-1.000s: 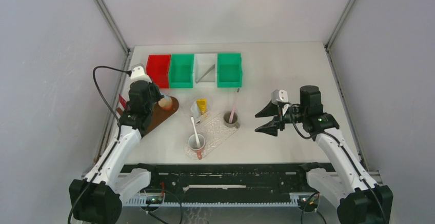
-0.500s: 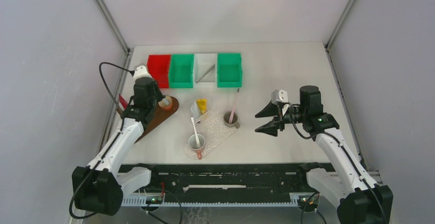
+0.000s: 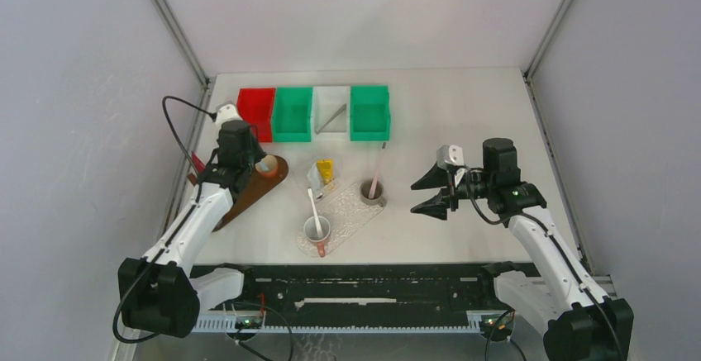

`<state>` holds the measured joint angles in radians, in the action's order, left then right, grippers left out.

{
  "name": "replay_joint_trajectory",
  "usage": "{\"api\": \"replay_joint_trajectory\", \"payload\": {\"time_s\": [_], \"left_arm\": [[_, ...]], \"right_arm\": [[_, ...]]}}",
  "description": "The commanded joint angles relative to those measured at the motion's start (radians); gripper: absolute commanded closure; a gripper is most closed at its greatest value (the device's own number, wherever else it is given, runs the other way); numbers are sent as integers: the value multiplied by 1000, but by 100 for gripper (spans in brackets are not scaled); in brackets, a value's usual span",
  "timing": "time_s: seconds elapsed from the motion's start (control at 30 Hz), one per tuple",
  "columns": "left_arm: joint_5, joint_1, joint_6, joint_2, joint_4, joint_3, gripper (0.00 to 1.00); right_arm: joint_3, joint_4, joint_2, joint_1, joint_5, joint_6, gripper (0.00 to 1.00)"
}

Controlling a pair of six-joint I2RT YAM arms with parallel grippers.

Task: Prepare toiletry sets of a toothbrush and toothpaste on the tray
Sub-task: Place the toothbrush in the cup.

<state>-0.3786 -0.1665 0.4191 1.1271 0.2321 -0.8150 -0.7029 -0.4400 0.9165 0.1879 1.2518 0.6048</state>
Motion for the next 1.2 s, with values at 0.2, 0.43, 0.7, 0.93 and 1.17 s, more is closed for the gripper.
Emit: {"api": "replay_joint_trajectory", "payload": {"time_s": [0.2, 0.43, 0.7, 0.93, 1.17], "left_arm": [[-33, 8, 28, -8, 1, -60, 47], [-35, 8, 41, -18, 5, -44, 38], [-43, 8, 59, -57, 28, -42, 12], [-39, 8, 69, -115, 44, -35, 0], [-7, 8, 81, -185, 69, -39, 0]], "right_arm": [[-28, -2, -11, 6, -2, 20, 33], [-27, -2, -10, 6, -3, 21, 33], [-28, -2, -11, 6, -3, 20, 33], [-28, -2, -10, 7, -2, 22, 33], [-27, -6, -10, 6, -2, 26, 33]]}}
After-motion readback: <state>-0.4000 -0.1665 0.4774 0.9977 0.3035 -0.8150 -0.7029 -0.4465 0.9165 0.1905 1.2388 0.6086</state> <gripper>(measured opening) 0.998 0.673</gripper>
